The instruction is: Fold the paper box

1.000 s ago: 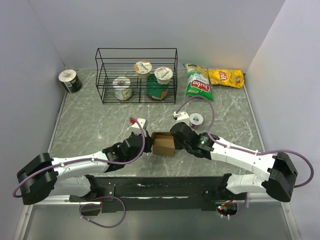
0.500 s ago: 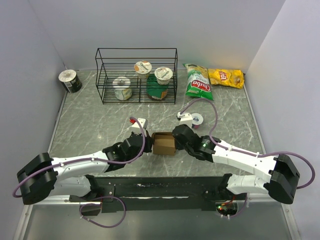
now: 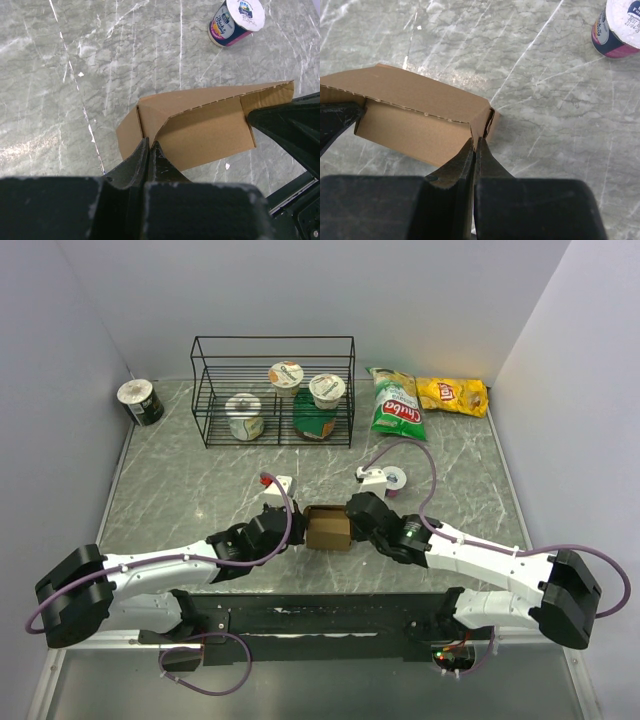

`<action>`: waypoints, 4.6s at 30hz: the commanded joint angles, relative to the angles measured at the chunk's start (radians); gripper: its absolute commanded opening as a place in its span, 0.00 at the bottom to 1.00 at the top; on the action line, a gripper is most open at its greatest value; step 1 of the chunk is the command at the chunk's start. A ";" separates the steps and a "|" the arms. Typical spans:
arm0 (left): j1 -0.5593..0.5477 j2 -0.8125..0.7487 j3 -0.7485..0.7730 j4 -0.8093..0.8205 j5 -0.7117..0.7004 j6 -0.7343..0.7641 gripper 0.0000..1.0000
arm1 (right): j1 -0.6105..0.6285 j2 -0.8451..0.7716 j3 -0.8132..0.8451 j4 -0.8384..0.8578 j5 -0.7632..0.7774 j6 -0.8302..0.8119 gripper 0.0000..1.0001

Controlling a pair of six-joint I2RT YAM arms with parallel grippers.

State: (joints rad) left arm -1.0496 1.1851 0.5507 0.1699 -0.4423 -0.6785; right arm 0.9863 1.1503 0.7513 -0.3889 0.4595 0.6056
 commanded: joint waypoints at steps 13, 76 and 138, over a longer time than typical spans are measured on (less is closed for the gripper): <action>-0.016 0.025 0.017 -0.098 0.039 -0.013 0.01 | 0.049 -0.036 -0.037 -0.151 0.010 0.074 0.07; -0.018 0.054 0.077 -0.152 0.030 0.119 0.01 | 0.072 -0.103 -0.073 0.259 -0.249 -0.758 0.21; 0.273 -0.053 -0.173 0.281 0.544 -0.093 0.60 | 0.456 0.172 -0.040 0.219 0.300 -0.633 0.43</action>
State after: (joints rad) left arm -0.7799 1.1000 0.3836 0.3508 0.0593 -0.7593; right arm 1.4258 1.3113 0.7013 -0.0906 0.7933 -0.0811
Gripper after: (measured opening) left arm 0.620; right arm 0.355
